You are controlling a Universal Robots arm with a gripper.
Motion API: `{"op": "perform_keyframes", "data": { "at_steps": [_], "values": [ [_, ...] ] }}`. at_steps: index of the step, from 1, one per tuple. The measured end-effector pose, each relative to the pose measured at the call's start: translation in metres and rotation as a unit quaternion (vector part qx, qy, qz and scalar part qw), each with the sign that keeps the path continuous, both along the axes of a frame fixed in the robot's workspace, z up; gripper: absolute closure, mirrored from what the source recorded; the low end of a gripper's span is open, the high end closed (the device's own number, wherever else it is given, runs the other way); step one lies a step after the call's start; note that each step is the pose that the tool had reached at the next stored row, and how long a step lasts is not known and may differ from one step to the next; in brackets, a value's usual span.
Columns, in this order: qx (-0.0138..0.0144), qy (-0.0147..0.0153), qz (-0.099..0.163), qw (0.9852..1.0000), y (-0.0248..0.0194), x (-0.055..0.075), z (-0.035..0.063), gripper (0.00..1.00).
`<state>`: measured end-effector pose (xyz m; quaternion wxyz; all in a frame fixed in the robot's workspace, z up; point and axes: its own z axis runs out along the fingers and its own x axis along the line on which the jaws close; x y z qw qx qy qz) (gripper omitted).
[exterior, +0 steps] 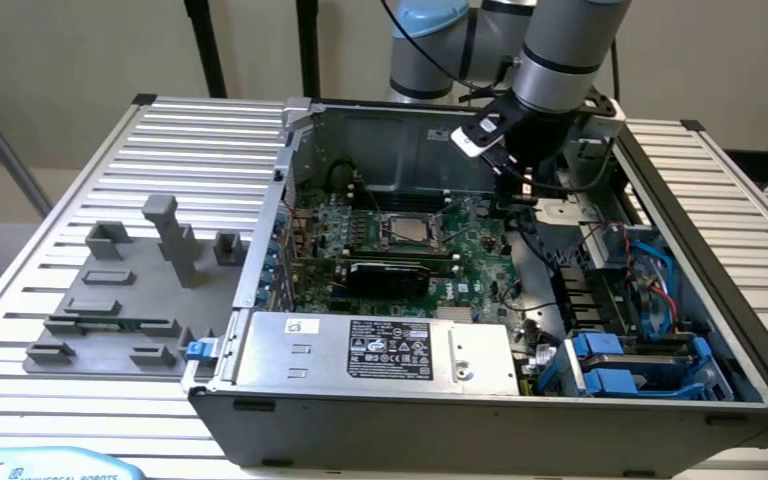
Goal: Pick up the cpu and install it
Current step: 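Close the cpu cover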
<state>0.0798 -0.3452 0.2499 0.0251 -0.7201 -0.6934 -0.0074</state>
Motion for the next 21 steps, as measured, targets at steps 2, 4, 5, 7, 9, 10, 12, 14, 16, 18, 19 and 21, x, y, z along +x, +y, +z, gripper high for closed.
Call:
{"op": "perform_keyframes", "data": {
  "at_steps": [2, 4, 5, 7, 9, 10, 12, 14, 16, 18, 19, 21],
  "values": [
    [0.0014, 0.0000, 0.000, 1.0000, 0.0009, 0.0000, -0.0022, 0.89],
    [0.0033, 0.0002, 0.000, 1.0000, 0.0021, 0.0000, -0.0036, 0.89],
    [0.0039, 0.0007, 0.000, 1.0000, 0.0027, 0.0000, -0.0041, 0.89],
    [0.0044, 0.0033, 0.000, 1.0000, 0.0035, -0.0007, -0.0049, 0.89],
    [0.0045, 0.0070, 0.001, 1.0000, 0.0037, -0.0021, -0.0053, 0.89],
    [0.0045, 0.0094, 0.001, 0.9999, 0.0037, -0.0030, -0.0054, 0.89],
    [0.0046, 0.0159, 0.002, 0.9999, 0.0037, -0.0045, -0.0057, 0.89],
    [0.0048, 0.0237, 0.003, 0.9997, 0.0037, -0.0056, -0.0059, 0.89],
    [0.0048, 0.0331, 0.004, 0.9994, 0.0037, -0.0066, -0.0059, 0.89],
    [0.0050, 0.0456, 0.005, 0.9989, 0.0037, -0.0075, -0.0059, 0.89],
    [0.0050, 0.0525, 0.006, 0.9986, 0.0037, -0.0081, -0.0059, 0.89],
    [0.0050, 0.0662, 0.007, 0.9978, 0.0037, -0.0093, -0.0059, 0.89]
  ]
}}
